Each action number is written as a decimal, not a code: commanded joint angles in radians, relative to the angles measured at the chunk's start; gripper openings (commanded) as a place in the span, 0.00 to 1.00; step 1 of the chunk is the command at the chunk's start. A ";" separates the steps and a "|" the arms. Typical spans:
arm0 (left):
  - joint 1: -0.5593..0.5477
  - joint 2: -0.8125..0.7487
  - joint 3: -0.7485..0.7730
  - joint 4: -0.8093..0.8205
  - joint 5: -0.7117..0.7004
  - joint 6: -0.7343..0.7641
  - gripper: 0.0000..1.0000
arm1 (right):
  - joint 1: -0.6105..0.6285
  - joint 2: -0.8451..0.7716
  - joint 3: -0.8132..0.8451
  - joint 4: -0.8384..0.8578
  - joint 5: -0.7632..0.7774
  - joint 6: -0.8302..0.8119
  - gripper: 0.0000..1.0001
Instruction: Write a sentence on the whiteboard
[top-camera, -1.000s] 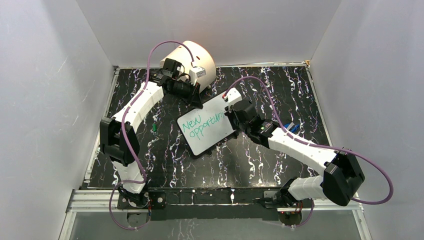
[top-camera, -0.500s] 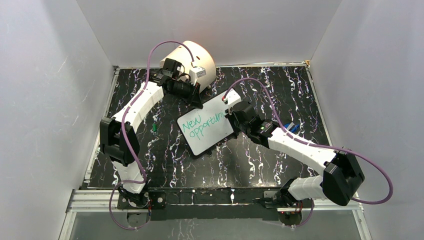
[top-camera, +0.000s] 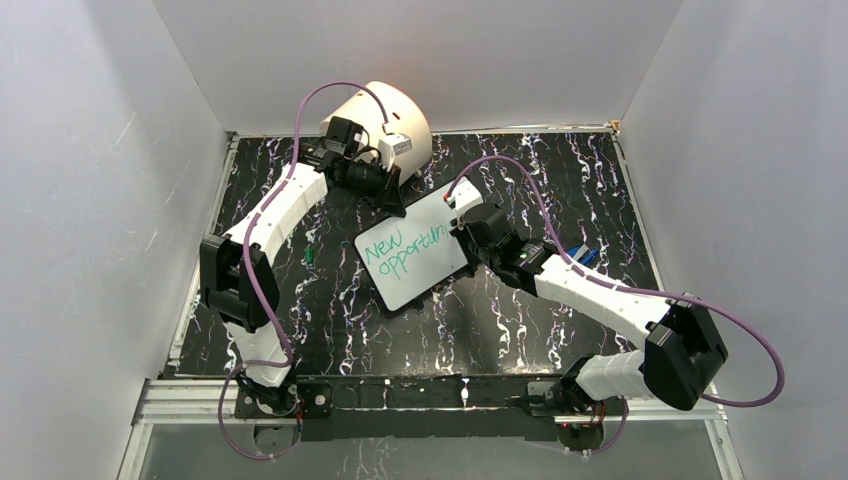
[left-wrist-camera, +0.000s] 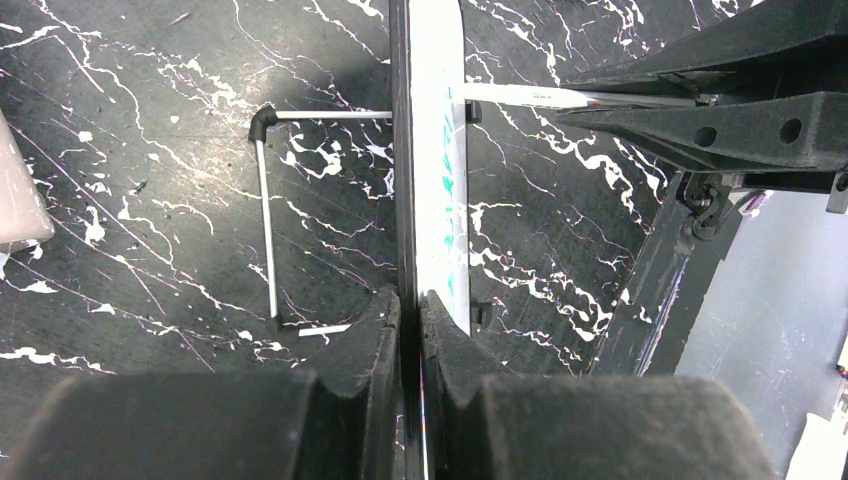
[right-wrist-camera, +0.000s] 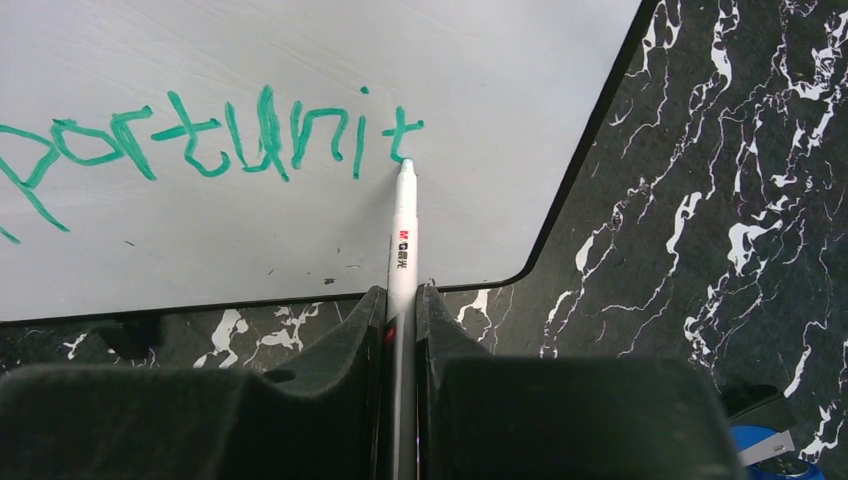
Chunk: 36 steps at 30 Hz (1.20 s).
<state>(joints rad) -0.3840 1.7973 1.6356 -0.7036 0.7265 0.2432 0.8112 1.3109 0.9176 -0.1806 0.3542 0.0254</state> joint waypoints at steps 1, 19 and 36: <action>-0.033 0.036 -0.020 -0.118 -0.026 0.033 0.00 | -0.006 0.006 0.003 0.048 0.038 0.004 0.00; -0.033 0.037 -0.019 -0.119 -0.035 0.030 0.00 | -0.006 -0.072 -0.002 0.105 0.053 0.004 0.00; -0.033 0.037 -0.021 -0.119 -0.029 0.033 0.00 | -0.018 -0.009 0.010 0.131 0.042 -0.002 0.00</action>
<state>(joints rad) -0.3843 1.7973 1.6375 -0.7078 0.7258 0.2432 0.8005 1.2869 0.9176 -0.1032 0.3927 0.0254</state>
